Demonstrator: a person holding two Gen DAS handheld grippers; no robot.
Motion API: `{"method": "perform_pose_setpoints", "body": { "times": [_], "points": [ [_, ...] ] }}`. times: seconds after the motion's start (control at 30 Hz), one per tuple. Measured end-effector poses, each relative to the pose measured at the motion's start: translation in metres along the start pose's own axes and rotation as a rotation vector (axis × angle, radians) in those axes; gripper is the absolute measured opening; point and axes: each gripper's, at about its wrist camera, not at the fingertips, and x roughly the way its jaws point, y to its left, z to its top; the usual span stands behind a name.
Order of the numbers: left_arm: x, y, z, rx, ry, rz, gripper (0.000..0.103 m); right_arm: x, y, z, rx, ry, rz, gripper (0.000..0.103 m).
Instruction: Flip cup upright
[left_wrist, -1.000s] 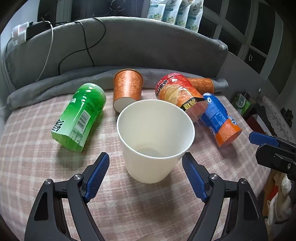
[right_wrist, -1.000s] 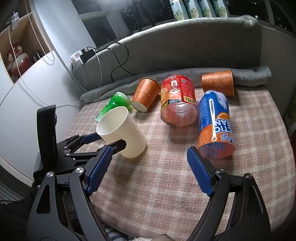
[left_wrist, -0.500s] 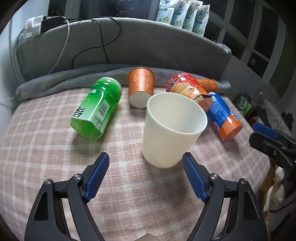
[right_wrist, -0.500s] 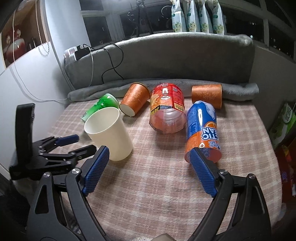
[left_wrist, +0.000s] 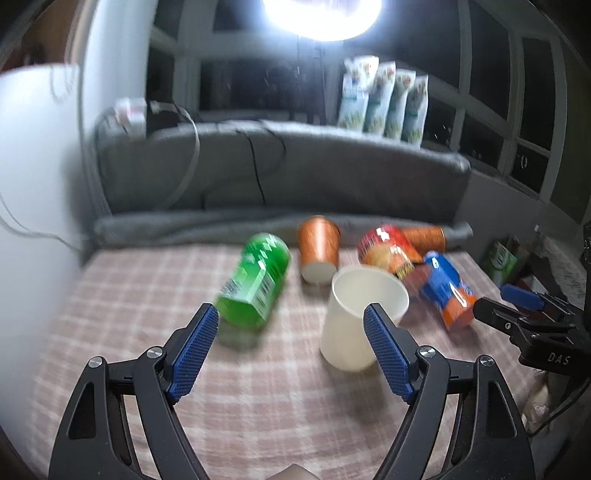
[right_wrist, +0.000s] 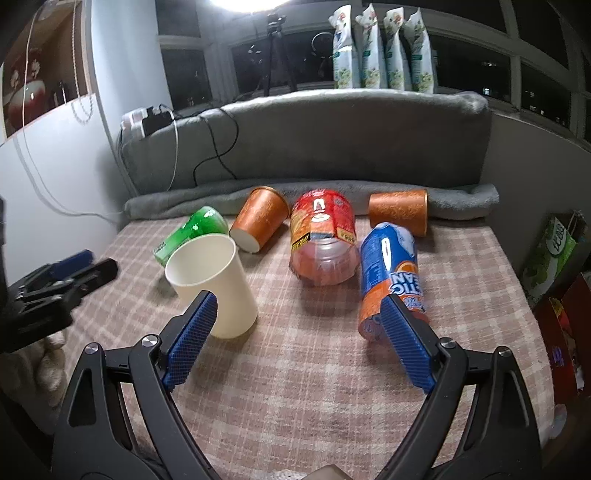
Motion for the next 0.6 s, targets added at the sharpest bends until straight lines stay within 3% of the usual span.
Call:
{"method": "perform_pose_setpoints", "body": {
  "times": [0.6],
  "points": [
    [-0.054,0.002,0.003,0.006,-0.193,0.128,0.081,-0.03,-0.013,0.01,0.064,-0.14,-0.105,0.093]
  ]
}}
